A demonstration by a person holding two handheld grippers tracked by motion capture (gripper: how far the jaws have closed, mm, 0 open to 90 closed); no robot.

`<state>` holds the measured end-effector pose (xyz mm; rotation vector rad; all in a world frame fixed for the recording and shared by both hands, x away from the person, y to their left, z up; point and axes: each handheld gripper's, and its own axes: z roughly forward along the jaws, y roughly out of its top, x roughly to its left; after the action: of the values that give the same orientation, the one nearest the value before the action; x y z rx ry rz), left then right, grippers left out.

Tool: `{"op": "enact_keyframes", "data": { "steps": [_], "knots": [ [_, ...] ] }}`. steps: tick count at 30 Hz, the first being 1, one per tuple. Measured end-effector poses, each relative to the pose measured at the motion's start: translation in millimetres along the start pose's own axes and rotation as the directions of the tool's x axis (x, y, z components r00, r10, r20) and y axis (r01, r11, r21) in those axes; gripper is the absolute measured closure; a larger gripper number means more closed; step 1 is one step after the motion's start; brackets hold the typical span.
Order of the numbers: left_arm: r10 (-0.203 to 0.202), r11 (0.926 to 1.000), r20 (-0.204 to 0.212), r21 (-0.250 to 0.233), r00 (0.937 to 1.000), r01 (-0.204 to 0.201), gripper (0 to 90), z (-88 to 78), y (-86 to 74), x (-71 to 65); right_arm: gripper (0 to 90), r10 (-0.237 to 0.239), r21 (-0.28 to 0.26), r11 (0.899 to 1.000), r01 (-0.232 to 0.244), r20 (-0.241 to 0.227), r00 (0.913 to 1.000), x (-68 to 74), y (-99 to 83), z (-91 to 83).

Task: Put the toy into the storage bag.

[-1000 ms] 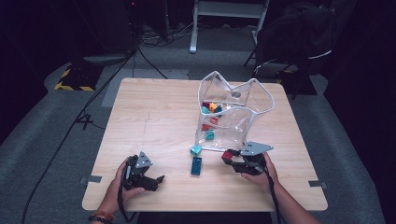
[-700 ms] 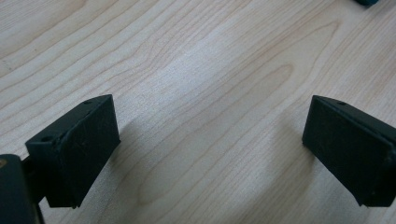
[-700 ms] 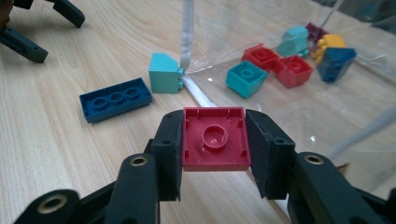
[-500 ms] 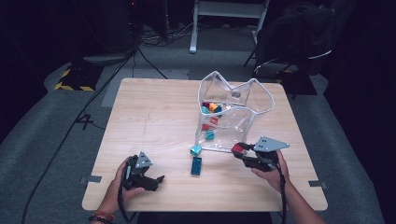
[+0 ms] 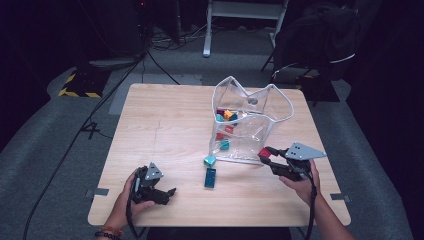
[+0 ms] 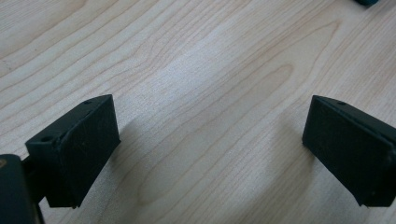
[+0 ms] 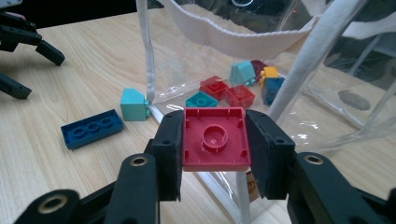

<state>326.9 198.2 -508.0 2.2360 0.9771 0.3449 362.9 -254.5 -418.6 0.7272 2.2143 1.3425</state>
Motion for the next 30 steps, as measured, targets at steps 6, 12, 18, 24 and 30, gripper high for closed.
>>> {"op": "enact_keyframes", "data": {
  "steps": [6, 12, 18, 24, 30],
  "knots": [
    [0.0, 1.0, -0.001, 0.0, 1.0, 0.0, 4.1, -0.1, 0.0, 0.0, 59.2, -0.002, -0.021, 1.0, 0.002, 0.019, 0.9998, -1.5, 3.4, -7.1],
    [0.0, 1.0, 0.0, 0.0, 1.0, 0.0, 4.1, 0.0, 0.0, 0.0, 59.2, 0.0, -0.045, 0.999, 0.002, 0.035, 0.9994, -3.5, 7.9, -15.6],
    [0.0, 1.0, -0.001, 0.001, 1.0, 0.0, 4.1, -0.1, 0.0, 0.0, 59.2, 0.004, -0.076, 0.997, 0.001, 0.057, 0.9983, -7.8, 13.9, -26.8],
    [0.0, 1.0, -0.001, 0.001, 1.0, 0.0, 4.1, -0.1, 0.0, 0.0, 59.2, -0.008, -0.1, 0.995, 0.015, 0.071, 0.9974, -9.9, 22.0, -35.8],
    [0.0, 1.0, -0.001, 0.001, 1.0, 0.0, 4.1, -0.1, 0.0, 0.1, 59.2, -0.016, -0.135, 0.991, 0.025, 0.064, 0.9978, -11.9, 33.8, -45.3]
  ]
}}
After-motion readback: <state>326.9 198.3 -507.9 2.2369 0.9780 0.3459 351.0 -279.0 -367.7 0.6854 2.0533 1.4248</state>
